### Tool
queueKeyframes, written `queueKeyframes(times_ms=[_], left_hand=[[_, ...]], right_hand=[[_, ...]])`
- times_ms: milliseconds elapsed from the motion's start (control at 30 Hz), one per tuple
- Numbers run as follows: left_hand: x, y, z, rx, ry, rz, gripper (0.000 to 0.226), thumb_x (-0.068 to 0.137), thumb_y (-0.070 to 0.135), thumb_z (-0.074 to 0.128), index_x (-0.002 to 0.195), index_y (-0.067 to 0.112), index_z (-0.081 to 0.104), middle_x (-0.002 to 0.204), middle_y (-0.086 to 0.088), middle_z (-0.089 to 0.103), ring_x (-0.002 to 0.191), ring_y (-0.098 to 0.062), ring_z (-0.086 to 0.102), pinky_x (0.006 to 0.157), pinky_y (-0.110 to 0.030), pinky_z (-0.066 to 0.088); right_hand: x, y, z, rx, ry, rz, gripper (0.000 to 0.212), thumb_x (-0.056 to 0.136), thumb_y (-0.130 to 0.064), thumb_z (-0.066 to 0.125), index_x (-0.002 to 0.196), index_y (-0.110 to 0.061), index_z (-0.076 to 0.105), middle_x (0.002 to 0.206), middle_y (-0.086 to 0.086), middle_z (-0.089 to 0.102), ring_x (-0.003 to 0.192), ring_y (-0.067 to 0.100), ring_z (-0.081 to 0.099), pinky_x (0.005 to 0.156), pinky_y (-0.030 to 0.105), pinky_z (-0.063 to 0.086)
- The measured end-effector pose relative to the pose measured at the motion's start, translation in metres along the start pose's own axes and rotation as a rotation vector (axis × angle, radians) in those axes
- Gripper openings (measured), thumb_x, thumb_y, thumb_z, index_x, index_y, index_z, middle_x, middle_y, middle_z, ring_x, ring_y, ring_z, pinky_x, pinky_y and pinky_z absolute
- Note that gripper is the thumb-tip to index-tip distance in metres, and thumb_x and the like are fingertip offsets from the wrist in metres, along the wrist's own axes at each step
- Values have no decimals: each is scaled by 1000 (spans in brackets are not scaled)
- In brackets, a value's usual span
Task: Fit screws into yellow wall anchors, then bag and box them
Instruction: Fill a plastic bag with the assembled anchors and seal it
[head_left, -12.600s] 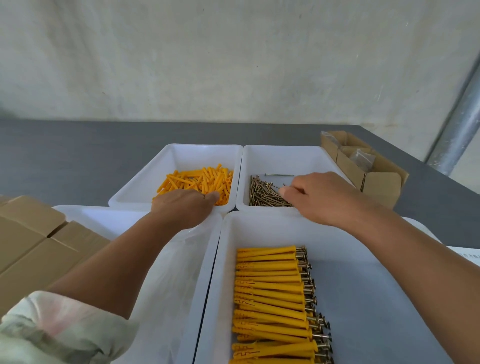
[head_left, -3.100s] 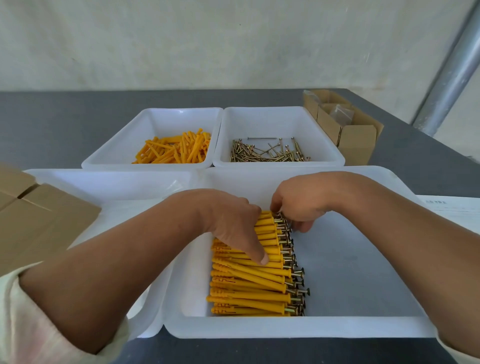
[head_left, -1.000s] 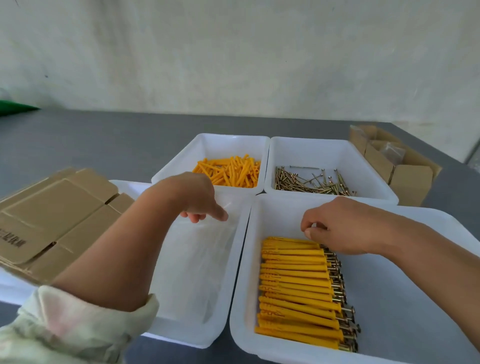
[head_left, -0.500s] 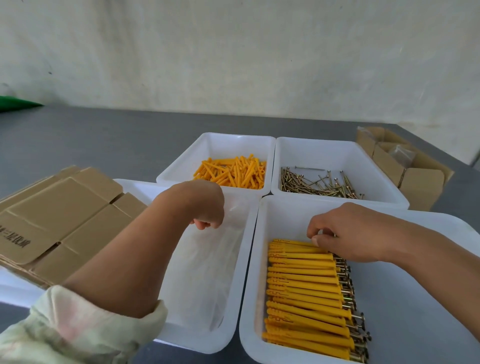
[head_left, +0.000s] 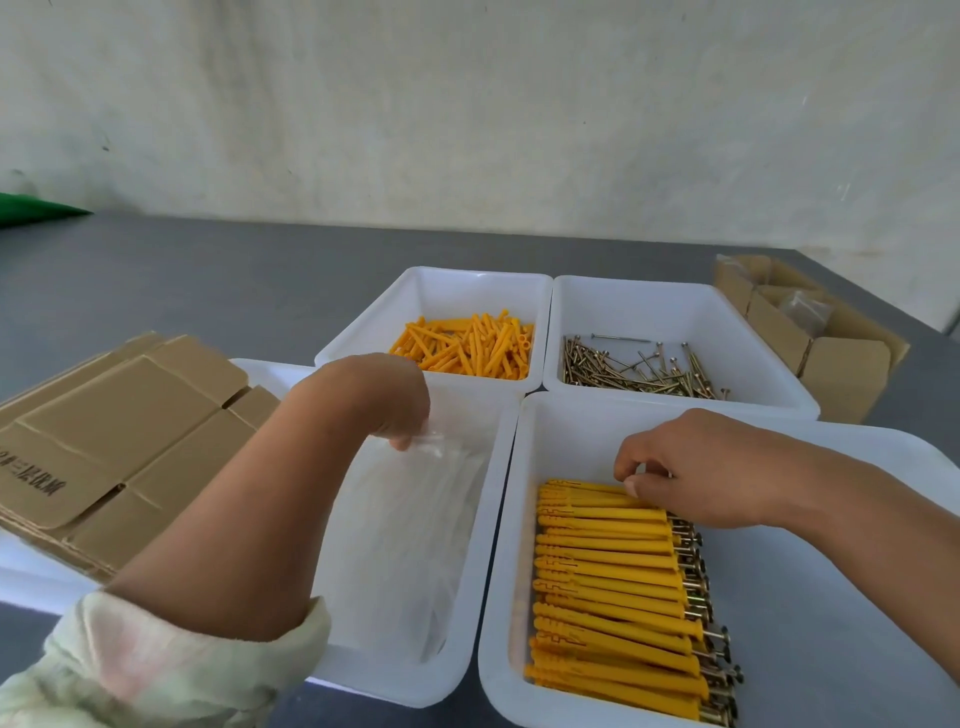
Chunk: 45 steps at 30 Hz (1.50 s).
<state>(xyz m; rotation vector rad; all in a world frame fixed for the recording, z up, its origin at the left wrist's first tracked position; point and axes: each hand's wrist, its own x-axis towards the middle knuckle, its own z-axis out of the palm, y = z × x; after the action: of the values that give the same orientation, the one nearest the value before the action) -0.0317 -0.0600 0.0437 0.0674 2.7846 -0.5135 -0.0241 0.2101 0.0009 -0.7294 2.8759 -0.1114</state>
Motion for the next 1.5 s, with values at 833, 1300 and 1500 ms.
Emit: queueKeyframes(times_ms=[833,1300,1500], left_hand=[[-12,53,-9,-763,898,352,54,85,31,68,136,27,50,119,0,56,108,-18,56,95,-32,43],[-4,20,-8,-1117,435,-53,26,83,7,51,85,27,68,60,7,67,57,-7,61,50,-20,40],[-7,32,-7,-780,831,-54,45,76,3,50,115,22,64,103,0,55,98,-24,55,80,-34,48]], right_hand=[[-4,-28,-21,937,291,131,19,88,-24,68,70,-22,70,62,-5,66,52,6,56,50,20,47],[-5,-26,-25,1070,309,192,26,94,-30,58,77,-18,74,57,-5,65,47,6,53,46,20,45],[-4,-33,-20,1141,120,95,20,93,-16,62,75,-15,70,70,3,71,51,11,56,45,22,44]])
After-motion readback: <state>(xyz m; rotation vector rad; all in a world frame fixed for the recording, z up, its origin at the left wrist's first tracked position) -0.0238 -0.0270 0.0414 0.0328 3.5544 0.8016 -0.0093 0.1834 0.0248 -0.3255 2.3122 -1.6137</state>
